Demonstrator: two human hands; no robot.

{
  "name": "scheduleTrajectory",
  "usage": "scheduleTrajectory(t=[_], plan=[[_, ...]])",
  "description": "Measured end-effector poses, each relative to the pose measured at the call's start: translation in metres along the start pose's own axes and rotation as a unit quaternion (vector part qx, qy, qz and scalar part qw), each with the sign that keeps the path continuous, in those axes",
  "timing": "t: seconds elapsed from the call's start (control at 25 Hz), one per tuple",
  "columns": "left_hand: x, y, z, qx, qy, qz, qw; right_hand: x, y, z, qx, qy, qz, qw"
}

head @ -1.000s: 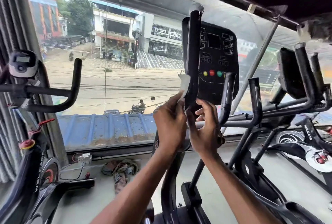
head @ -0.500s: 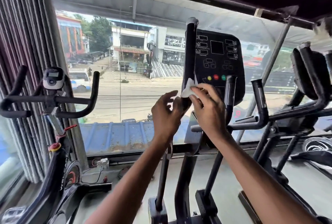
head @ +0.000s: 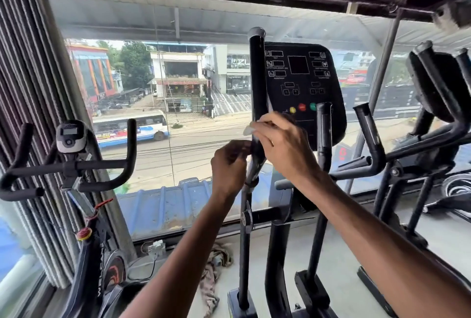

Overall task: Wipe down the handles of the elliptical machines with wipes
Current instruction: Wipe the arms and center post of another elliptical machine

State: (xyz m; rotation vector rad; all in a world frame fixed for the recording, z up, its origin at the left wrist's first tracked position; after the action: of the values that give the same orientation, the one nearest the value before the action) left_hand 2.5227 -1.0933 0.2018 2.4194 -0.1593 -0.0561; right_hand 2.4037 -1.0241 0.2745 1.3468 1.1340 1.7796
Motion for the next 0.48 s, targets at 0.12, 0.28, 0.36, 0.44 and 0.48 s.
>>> scheduleTrajectory(t=[0.12,0.28,0.36,0.44,0.48], plan=[[0.003,0.004,0.003,-0.003,-0.019,0.029,0.999,-0.006,-0.001,-0.007,-0.045,-0.004,-0.025,0.999],[0.009,0.018,0.006,0.016,-0.057,0.079,0.995,-0.011,-0.016,-0.009,-0.061,0.002,-0.061,0.996],[0.009,0.02,0.008,0.024,-0.055,0.093,0.994,-0.01,-0.041,-0.007,-0.074,0.016,-0.117,0.99],[0.007,0.018,0.011,0.025,-0.059,0.079,0.995,-0.017,-0.064,-0.01,-0.122,0.049,-0.161,0.978],[0.005,0.015,0.012,0.023,-0.062,0.064,0.996,-0.022,-0.074,-0.011,-0.155,0.076,-0.183,0.968]])
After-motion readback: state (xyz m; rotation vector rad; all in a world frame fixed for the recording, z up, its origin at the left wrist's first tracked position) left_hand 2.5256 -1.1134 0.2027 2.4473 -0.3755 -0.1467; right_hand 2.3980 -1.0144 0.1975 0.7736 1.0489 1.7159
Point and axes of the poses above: each hand's wrist, its own y-axis towards the middle knuckle, its own x-axis out of the back of the hand, z = x × y, the point moved 5 cm from there along y, towards the middle knuckle, and after that the axes turned 11 degrees about -x, right-handed, at the moved point
